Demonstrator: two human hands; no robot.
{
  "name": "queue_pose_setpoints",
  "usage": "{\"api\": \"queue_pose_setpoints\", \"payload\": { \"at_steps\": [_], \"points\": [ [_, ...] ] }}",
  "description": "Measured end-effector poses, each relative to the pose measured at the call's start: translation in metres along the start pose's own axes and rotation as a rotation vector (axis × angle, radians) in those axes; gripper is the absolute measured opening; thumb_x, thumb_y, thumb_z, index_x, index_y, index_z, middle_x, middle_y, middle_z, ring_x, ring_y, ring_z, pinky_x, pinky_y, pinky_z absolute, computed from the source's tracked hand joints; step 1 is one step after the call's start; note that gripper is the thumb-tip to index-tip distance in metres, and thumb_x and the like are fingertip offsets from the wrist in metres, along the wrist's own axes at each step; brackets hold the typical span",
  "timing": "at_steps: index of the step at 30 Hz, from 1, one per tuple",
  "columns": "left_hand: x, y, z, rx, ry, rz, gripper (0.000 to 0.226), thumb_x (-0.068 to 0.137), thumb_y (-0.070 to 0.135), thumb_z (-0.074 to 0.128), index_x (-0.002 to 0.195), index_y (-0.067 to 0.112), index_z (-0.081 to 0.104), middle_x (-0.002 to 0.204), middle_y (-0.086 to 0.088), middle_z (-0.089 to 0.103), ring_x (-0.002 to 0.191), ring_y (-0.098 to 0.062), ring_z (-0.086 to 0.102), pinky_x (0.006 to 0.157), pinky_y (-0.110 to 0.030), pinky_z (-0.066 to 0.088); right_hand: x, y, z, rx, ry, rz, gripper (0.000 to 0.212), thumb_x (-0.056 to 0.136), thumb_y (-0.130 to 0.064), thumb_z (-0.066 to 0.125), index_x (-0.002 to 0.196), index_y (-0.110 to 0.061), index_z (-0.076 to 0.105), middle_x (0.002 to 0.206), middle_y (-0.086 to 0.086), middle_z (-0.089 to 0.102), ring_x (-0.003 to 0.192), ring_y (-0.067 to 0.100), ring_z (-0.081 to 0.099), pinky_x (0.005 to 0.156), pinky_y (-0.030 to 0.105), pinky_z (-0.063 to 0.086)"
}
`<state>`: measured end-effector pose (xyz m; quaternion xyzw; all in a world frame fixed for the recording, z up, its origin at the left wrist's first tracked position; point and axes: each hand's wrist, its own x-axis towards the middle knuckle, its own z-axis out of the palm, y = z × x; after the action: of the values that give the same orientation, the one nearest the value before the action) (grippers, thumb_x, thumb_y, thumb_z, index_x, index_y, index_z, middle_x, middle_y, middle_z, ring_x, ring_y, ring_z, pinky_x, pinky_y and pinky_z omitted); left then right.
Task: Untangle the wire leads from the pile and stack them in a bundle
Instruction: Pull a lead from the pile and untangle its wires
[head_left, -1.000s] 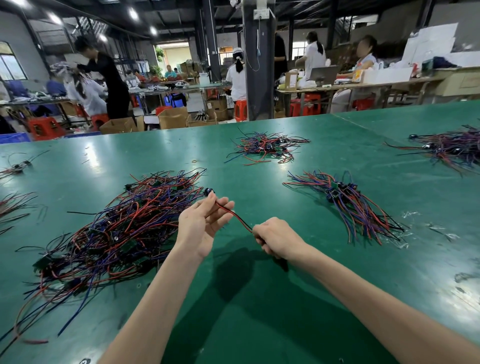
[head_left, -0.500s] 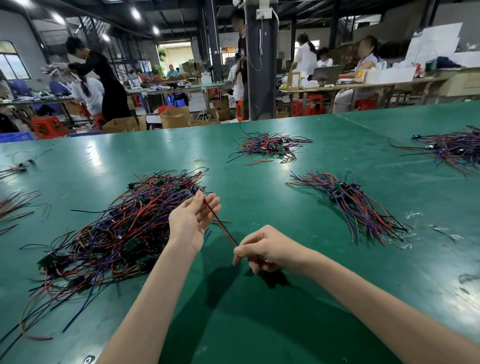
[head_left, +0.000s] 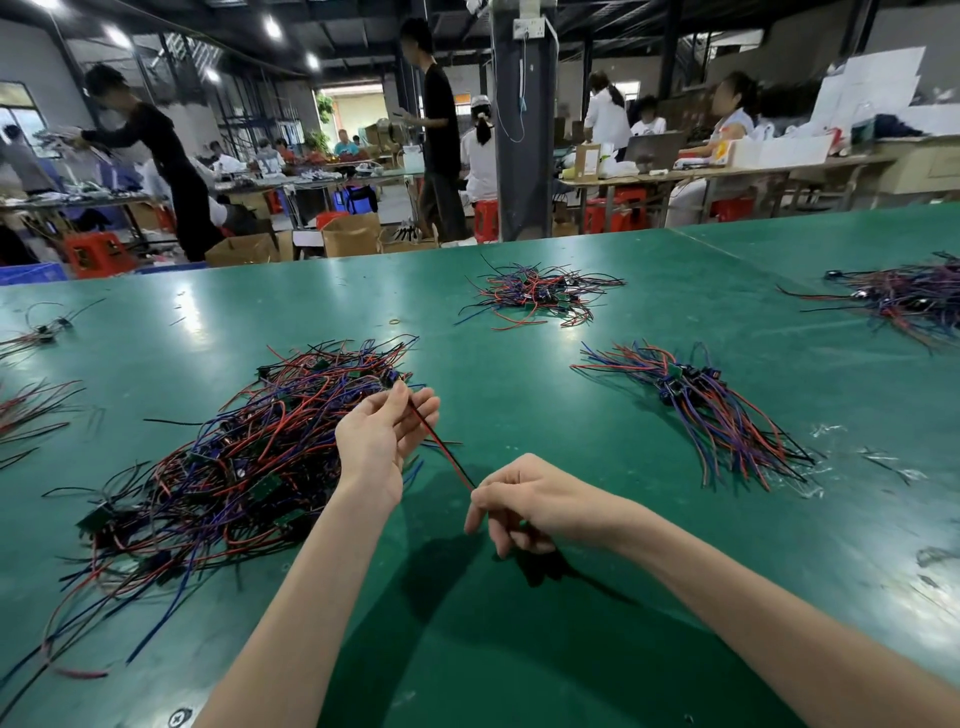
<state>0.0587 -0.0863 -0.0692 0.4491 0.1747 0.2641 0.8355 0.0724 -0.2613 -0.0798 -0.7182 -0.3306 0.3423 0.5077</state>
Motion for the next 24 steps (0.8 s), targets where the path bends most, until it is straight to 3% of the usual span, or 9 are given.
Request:
{"api": "queue_pose_setpoints", "payload": {
  "at_steps": [4,9,19,24],
  "points": [
    [-0.0001,-0.0012,0.0004,0.019,-0.003,0.026,0.009,0.094,0.009,0.056,0.086,0.006,0.055,0.066,-0.006,0.072,0.060,-0.015,0.070,0.052,-0.022,0.055,0.0022,0.0014,-0.0004,-0.054,0.058,0.038,0.030,0.091,-0.007,0.039,0.073,-0.008,0.063,0.050,0.004,0.057,0.038,0.011,0.037,0.033,0.017,0.028],
    [-0.0023,-0.0027,0.0015,0.023,-0.030,0.043,0.008,0.093,0.008,0.057,0.086,0.006,0.055,0.068,-0.007,0.072,0.061,-0.015,0.071,0.053,-0.022,0.055,0.0025,0.0043,0.0001,-0.040,0.010,0.079,0.031,0.092,-0.005,0.035,0.078,-0.005,0.062,0.051,0.003,0.057,0.035,0.010,0.038,0.031,0.017,0.031],
    [-0.0011,-0.0028,-0.0001,0.013,-0.014,0.045,0.010,0.092,0.009,0.058,0.083,0.007,0.056,0.067,-0.007,0.072,0.060,-0.014,0.070,0.052,-0.021,0.055,0.0011,0.0061,-0.0052,-0.079,0.061,-0.017,0.016,0.088,-0.017,0.062,0.077,-0.011,0.073,0.046,-0.002,0.057,0.034,0.007,0.039,0.034,0.015,0.031],
    [0.0005,-0.0027,-0.0007,0.007,-0.024,0.053,0.009,0.093,0.009,0.058,0.085,0.005,0.056,0.067,-0.007,0.072,0.060,-0.014,0.070,0.053,-0.021,0.055,0.0012,0.0045,-0.0052,-0.025,0.052,0.005,0.017,0.088,-0.018,0.061,0.076,-0.011,0.072,0.047,0.000,0.058,0.035,0.007,0.042,0.034,0.015,0.031]
  ]
}}
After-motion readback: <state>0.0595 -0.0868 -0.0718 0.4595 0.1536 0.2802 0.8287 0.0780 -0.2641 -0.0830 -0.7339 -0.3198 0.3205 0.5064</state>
